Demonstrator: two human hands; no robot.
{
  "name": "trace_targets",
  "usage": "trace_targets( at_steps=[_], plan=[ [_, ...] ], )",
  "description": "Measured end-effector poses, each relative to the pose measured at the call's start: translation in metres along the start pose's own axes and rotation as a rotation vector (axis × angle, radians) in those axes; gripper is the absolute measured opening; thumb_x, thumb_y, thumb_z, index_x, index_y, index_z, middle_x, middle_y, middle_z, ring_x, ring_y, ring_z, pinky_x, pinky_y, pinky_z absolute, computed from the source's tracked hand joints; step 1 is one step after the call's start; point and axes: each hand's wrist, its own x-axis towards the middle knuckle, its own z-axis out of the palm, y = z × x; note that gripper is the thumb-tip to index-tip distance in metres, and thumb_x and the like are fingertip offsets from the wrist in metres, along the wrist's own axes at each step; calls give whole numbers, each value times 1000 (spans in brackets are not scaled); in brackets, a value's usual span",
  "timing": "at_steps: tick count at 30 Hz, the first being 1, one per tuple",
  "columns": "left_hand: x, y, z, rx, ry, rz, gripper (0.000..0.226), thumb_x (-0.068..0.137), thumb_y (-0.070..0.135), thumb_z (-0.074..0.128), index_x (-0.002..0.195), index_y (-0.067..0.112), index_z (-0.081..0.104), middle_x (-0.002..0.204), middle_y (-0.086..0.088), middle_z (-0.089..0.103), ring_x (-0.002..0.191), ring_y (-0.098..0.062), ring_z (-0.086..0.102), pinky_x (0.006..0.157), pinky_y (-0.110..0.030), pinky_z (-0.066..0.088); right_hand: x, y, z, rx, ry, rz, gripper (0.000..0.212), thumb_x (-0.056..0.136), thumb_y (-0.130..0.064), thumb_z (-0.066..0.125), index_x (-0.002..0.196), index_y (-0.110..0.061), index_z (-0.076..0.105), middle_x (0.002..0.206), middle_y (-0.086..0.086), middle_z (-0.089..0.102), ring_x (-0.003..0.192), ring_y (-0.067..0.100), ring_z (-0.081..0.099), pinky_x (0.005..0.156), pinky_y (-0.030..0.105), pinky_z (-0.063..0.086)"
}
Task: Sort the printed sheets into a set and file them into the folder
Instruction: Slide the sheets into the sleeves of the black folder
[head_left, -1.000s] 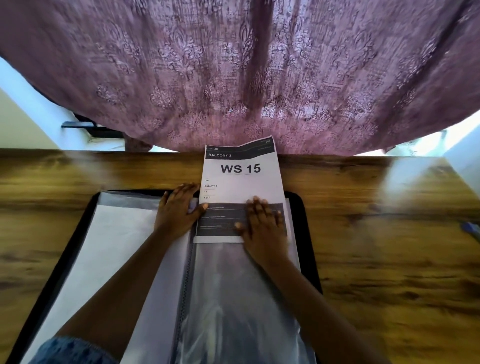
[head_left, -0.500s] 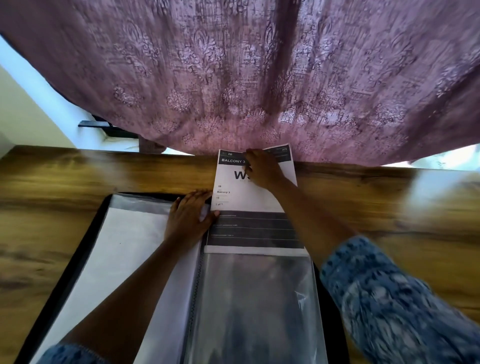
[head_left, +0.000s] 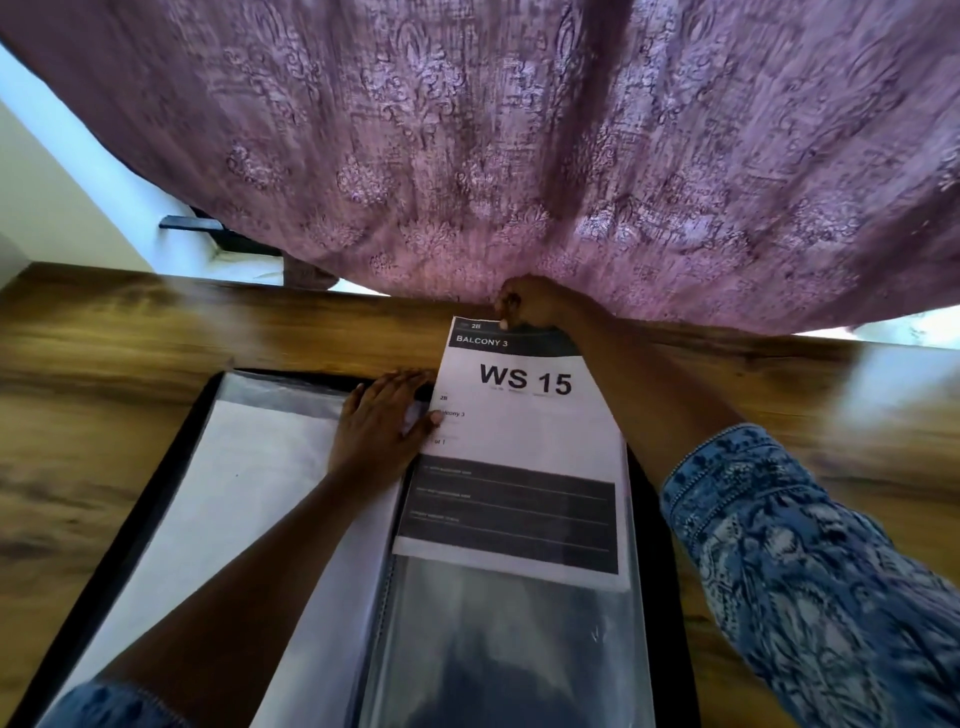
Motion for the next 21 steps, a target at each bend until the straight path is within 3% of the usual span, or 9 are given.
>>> trace_targets(
  at_steps=[6,9,11,14,18,21],
  plan=[
    [-3,6,-4,-11,39,7,69,87,64,28,142,24,44,143,2,49,137,-18,37,114,-41,20,-10,-4,5,46,-139,-23,15,79,-6,71,94,-8,72,101,5,69,94,17,58,88,28,41],
    [-2,3,-2,3,24,4,67,88,64,28,142,27,43,144,4,48,137,-16,35,114,-41,20,-18,-13,9,115,-293,-34,9,79,-2,71,81,-11,70,82,-1,69,77,13,60,75,28,47],
    [0,1,0,22,16,6,66,88,63,27,142,28,41,144,5,47,137,-14,35,115,-42,21,-24,-20,9,111,-421,-9,8,80,-4,70,82,-11,69,80,0,68,70,11,60,64,25,45],
    [1,-1,3,32,11,5,66,88,64,27,143,30,40,145,6,46,138,-14,33,115,-41,22,-32,-31,12,1,-569,3,7,83,-9,70,89,-13,70,83,-1,70,73,10,64,68,24,47],
    [1,-3,4,41,8,-6,67,89,64,28,145,30,38,146,6,44,139,-14,31,115,-40,21,-39,-42,22,-23,-561,80,10,92,-11,59,87,-15,67,82,-2,68,73,9,63,65,22,47],
    [2,-2,4,45,0,-6,65,90,63,28,145,30,38,147,6,44,140,-14,31,114,-41,20,-47,-44,27,41,-530,139,18,96,-25,55,92,-11,66,83,1,66,73,11,62,68,24,47]
  ],
)
